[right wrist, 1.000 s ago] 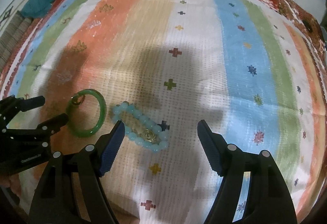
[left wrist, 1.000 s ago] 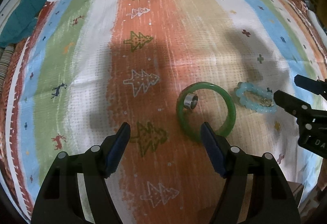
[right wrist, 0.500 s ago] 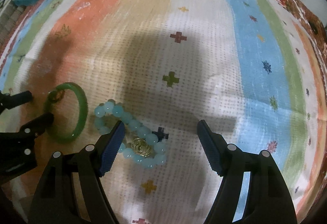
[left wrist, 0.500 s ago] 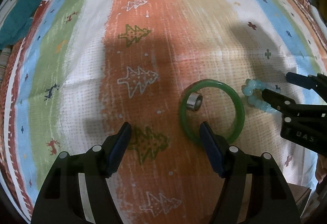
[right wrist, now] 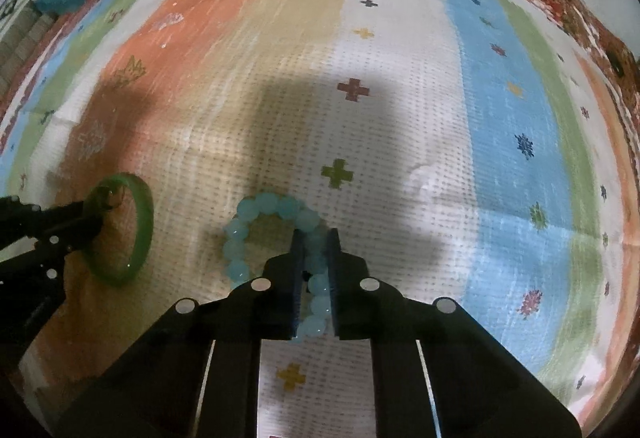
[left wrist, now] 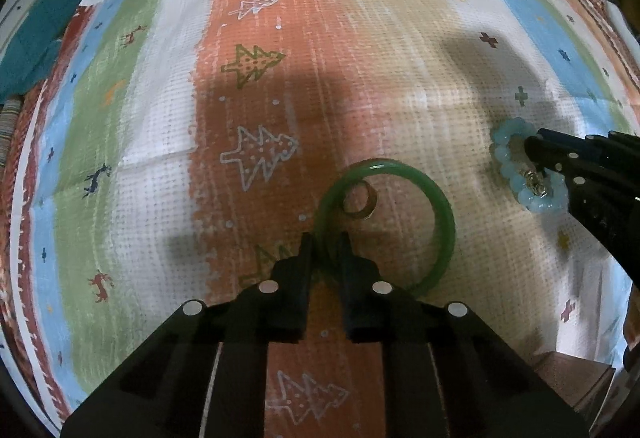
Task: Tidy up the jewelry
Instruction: 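Grasp the green jade bangle rim with the left tool while the right tool grasps the light blue bracelet, then carry the jade bangle and light blue bracelet into the silver tin and open both tools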
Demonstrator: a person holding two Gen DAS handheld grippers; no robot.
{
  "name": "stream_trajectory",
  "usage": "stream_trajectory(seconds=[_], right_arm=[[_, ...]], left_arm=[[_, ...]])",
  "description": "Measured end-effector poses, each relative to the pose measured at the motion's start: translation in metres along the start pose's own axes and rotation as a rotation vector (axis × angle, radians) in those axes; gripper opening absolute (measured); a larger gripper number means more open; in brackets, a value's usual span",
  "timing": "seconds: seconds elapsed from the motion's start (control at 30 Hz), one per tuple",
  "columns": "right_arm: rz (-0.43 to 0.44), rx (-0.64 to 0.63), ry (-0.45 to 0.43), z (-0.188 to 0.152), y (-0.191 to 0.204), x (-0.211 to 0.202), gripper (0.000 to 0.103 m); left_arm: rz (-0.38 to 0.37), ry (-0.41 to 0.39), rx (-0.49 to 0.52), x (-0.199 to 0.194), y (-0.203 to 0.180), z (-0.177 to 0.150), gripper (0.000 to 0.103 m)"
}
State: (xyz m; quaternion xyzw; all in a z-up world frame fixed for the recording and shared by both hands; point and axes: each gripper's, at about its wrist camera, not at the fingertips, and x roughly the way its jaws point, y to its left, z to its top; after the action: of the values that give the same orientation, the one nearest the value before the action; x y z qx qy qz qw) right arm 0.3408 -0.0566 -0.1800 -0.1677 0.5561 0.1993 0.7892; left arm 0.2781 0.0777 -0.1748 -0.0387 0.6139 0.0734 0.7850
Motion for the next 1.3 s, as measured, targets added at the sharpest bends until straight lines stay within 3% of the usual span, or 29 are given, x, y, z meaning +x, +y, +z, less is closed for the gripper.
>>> stream_trajectory(seconds=[0.2, 0.7, 1.3], right_arm=[[-0.007, 0.001, -0.005, -0.003, -0.002, -0.006, 0.012], [0.044, 0.052, -0.113, -0.016, -0.011, -0.071, 0.012], [0.094, 0.060, -0.198, -0.035, -0.007, -0.121, 0.012]], left_arm=[[0.017, -0.024, -0.030, -0.011, 0.001, 0.001, 0.007], [-0.016, -0.116, -0.042, -0.058, -0.005, -0.009, 0.007], [-0.058, -0.212, -0.021, -0.110, -0.018, -0.026, 0.007]])
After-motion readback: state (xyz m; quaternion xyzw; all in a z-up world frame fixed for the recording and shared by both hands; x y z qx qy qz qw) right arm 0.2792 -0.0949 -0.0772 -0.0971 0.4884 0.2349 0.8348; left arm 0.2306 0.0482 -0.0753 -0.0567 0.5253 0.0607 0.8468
